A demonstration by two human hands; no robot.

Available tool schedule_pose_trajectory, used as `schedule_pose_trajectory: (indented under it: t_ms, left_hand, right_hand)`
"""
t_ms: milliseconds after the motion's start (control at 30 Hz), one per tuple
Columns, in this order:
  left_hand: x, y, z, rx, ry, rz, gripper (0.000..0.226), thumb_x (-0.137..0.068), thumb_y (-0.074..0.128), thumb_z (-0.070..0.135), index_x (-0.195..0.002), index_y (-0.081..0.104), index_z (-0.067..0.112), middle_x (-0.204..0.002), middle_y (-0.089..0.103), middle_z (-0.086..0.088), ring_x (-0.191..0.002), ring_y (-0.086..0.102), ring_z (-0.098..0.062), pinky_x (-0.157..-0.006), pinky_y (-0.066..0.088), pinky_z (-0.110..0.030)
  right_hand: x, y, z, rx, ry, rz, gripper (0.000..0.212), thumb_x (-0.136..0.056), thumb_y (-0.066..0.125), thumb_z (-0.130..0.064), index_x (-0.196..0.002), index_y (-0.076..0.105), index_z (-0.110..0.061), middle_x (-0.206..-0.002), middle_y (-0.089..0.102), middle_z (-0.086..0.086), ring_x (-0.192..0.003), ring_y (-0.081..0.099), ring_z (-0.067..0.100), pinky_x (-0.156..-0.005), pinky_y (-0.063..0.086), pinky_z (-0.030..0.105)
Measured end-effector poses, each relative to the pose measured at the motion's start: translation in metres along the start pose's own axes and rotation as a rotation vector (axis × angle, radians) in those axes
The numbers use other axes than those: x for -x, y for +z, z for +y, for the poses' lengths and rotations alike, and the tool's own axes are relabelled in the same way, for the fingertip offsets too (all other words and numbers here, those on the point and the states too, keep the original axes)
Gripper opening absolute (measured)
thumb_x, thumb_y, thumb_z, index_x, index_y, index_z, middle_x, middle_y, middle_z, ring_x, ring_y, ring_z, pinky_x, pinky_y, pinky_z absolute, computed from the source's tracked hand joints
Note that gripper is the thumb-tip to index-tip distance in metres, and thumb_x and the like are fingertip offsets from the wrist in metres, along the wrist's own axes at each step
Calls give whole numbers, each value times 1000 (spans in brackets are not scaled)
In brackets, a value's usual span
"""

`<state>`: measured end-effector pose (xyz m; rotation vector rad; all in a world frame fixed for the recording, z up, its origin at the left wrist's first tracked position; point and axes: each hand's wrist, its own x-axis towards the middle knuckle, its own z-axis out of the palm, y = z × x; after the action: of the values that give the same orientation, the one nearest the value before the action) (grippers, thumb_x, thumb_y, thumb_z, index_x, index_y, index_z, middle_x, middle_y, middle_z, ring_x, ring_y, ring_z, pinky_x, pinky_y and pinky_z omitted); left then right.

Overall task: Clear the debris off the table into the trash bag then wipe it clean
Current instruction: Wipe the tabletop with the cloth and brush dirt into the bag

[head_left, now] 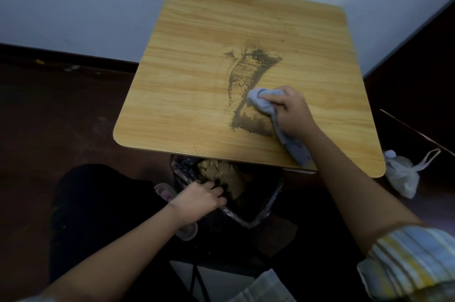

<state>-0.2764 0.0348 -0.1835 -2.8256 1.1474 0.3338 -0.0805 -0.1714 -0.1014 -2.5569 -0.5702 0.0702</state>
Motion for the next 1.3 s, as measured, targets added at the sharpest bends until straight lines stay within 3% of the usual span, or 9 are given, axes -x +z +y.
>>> schedule_pose_trajectory:
  t_ms: [67, 167, 300, 433, 900, 1033, 1100, 1167, 1300]
  left_hand:
    - [3, -2, 1, -1, -28, -1, 22, -67, 76, 29, -85, 67, 36, -83, 64, 12, -74, 63, -9, -46, 46, -21]
    - [6, -4, 2, 23, -35, -20, 24, -69, 75, 25, -90, 67, 35, -87, 64, 11, -78, 63, -12, -49, 47, -23]
    - [8, -12, 0, 52, -47, -41, 31, -61, 80, 25, -88, 68, 34, -87, 66, 11, -76, 63, -13, -47, 46, -21]
    - [7, -5, 4, 111, -113, -77, 32, -93, 44, 12, -121, 52, 24, -120, 54, -1, -110, 51, -26, -68, 45, -36]
    - [7, -4, 6, 129, -170, -40, 33, -93, 40, 11, -122, 50, 23, -122, 52, -1, -112, 48, -27, -74, 46, -38]
    - [11, -11, 6, 115, -140, -4, 28, -86, 54, 13, -111, 59, 26, -108, 60, 2, -100, 57, -23, -61, 48, -32]
    - [13, -18, 5, 69, -91, 10, 27, -65, 77, 20, -87, 68, 31, -84, 64, 9, -76, 63, -15, -44, 45, -22]
    - [14, -20, 4, 47, -83, 34, 31, -51, 85, 23, -76, 68, 33, -73, 62, 11, -65, 61, -11, -37, 41, -19]
    - [12, -12, 5, 97, -177, -46, 28, -84, 56, 13, -109, 60, 26, -107, 60, 3, -98, 58, -22, -61, 50, -32]
  right_hand:
    - [0, -3, 8, 44, 199, 109, 40, -97, 42, -5, -123, 66, -22, -121, 54, 16, -111, 43, 39, -89, 40, 43]
    - [7, 1, 12, 109, 323, 81, 40, -100, 39, -11, -127, 63, -28, -124, 51, 14, -113, 41, 37, -85, 38, 43]
    - [16, 14, -1, 97, 220, 36, 38, -99, 43, -11, -123, 66, -29, -122, 51, 10, -113, 40, 35, -81, 31, 37]
    - [26, 26, -18, 118, 111, 26, 38, -96, 46, -9, -119, 69, -30, -119, 54, 7, -107, 42, 34, -76, 29, 36]
    - [39, 33, -36, 84, -23, -56, 38, -96, 48, -6, -116, 70, -29, -116, 57, 6, -104, 44, 33, -74, 29, 34]
    - [43, 34, -40, 80, -71, -71, 37, -95, 50, -5, -117, 71, -26, -116, 58, 8, -102, 46, 35, -74, 33, 36]
    - [45, 34, -42, 79, -85, -80, 36, -95, 50, -4, -116, 71, -24, -117, 59, 9, -102, 46, 35, -76, 37, 39]
    - [47, 34, -44, 82, -94, -93, 36, -96, 50, -5, -116, 71, -25, -118, 59, 8, -102, 46, 34, -76, 38, 40]
    - [50, 35, -47, 63, -115, -101, 36, -96, 50, -4, -115, 72, -25, -118, 59, 8, -102, 46, 34, -77, 37, 40]
